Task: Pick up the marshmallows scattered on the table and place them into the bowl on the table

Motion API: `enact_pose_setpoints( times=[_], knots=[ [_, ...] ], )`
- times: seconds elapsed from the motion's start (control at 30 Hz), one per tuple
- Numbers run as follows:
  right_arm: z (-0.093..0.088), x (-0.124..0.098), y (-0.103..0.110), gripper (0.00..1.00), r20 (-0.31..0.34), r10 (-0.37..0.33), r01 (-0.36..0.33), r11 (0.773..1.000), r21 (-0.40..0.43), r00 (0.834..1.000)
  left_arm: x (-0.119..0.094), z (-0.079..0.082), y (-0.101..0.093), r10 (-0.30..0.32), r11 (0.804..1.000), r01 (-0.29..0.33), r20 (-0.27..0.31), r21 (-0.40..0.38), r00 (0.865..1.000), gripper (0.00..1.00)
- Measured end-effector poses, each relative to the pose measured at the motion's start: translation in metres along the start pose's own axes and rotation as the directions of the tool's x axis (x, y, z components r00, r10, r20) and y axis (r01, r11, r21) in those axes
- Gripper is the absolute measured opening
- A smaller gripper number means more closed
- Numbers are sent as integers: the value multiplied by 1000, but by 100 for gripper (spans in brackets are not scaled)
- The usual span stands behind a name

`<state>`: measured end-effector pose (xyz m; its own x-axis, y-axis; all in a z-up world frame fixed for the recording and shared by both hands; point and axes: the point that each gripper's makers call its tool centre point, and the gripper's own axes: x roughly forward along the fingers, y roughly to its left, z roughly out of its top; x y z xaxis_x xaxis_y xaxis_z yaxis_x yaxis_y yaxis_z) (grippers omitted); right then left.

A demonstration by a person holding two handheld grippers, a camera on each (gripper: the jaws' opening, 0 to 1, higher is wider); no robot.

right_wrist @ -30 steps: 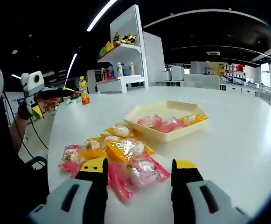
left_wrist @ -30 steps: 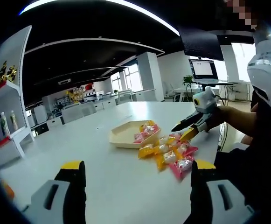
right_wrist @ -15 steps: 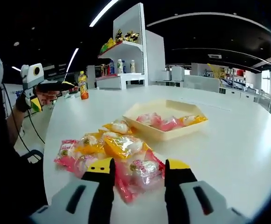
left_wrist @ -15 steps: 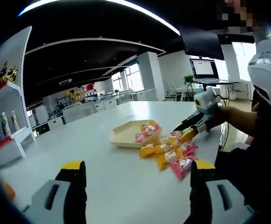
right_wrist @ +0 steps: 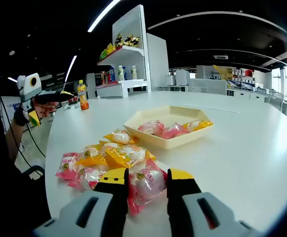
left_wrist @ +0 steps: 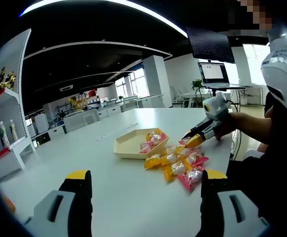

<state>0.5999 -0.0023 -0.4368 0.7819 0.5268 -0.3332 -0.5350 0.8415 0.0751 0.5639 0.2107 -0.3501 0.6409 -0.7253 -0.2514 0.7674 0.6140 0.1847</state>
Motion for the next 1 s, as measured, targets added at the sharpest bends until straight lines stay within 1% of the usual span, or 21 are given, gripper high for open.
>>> enact_pose_setpoints(
  times=[0.33, 0.67, 0.83, 1.0],
  knots=[
    [1, -2, -5, 23, 11, -5, 4, 998, 59, 1000, -1, 3, -2, 0, 1000, 0, 1, 13, 1000, 91],
    [2, -3, -6, 20, 22, -15, 14, 997, 74, 1000, -4, 3, 0, 7, 1000, -7, 0, 16, 1000, 91],
    [4, -7, -15, 19, 39, -53, 48, 991, 128, 998, -4, 1, 0, 9, 1000, -9, -2, 16, 1000, 91],
    [4, -10, -17, 18, 48, -53, 44, 984, 172, 997, -4, 1, 1, 12, 1000, -12, -6, 18, 1000, 91]
  ],
)
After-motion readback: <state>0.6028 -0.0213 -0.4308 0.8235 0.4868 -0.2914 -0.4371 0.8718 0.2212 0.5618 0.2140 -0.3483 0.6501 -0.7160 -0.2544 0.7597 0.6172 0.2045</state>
